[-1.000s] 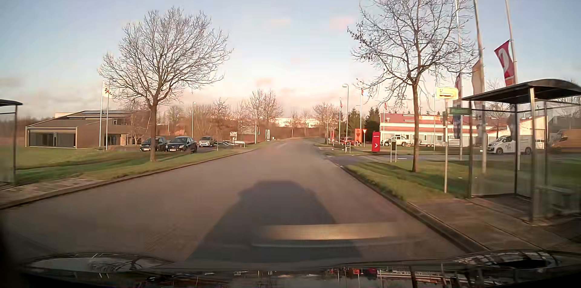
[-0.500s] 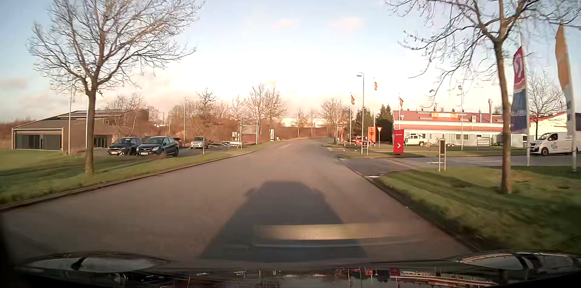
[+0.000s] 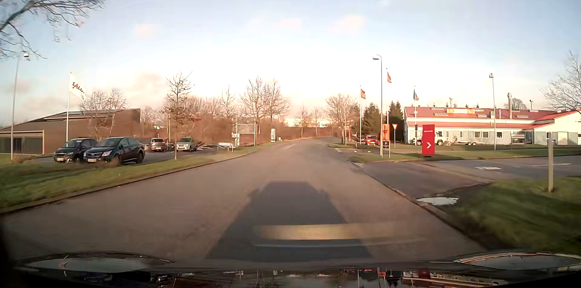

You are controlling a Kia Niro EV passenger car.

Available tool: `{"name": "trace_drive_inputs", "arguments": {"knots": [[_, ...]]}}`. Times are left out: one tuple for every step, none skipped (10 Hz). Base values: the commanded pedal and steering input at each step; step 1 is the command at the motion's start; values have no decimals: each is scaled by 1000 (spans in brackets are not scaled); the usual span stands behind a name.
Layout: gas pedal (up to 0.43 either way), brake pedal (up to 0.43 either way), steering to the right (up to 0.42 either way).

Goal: Follow the waypoints while adhering to traffic rules and regulations

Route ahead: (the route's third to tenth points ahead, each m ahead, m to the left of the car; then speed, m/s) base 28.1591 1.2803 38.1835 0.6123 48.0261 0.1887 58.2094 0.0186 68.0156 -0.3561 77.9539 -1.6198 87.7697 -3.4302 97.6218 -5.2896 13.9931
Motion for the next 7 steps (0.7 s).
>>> {"name": "trace_drive_inputs", "arguments": {"knots": [[150,0,1],[150,0,1],[150,0,1],[150,0,3],[150,0,5],[150,0,6],[150,0,6]]}}
